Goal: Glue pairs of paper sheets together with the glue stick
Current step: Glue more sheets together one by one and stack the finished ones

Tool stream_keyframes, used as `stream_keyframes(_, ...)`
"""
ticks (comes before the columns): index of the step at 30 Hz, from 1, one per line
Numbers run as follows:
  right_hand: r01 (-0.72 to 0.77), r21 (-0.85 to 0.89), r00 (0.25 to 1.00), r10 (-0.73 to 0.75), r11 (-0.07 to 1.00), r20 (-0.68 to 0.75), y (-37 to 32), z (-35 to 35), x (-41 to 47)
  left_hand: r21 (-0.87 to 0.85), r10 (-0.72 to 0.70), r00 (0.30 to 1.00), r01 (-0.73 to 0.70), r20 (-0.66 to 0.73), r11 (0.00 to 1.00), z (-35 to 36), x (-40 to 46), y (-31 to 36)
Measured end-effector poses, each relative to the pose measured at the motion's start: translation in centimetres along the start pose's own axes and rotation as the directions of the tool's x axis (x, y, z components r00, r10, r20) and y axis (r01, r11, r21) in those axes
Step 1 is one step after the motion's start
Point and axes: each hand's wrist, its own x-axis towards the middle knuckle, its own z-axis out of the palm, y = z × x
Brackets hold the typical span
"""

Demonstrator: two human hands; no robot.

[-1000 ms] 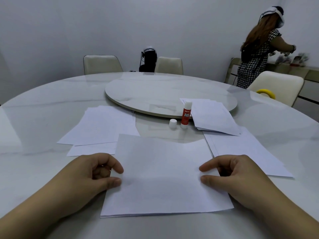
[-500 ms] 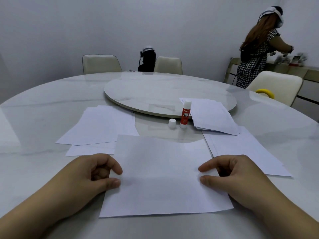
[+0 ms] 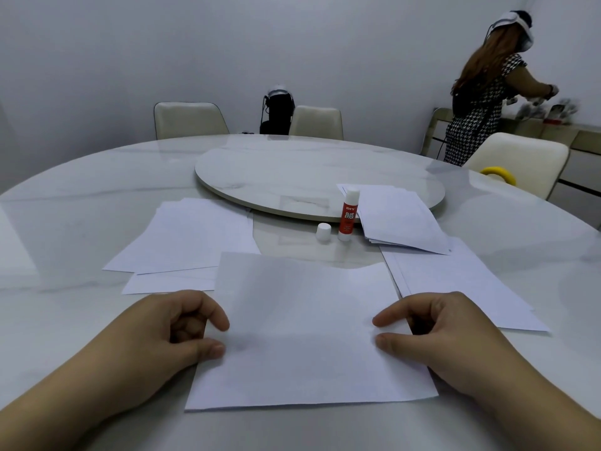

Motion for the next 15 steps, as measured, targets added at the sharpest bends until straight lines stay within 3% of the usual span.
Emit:
stream_keyframes(10,0.029,-0.107,0.999,-0.033,0.994,-0.034,0.4,0.3,-0.1,0.141,0.064,0.997,-0.057,-0.039,0.988,0.3,-0.7,0.8)
stream_keyframes(15,0.116,-0.303,0.963,-0.182,0.946,-0.199,0.2,0.5,-0.1,0.332,0.046,0.999,-0.041,-0.008,0.942,0.8,-0.7,1.3)
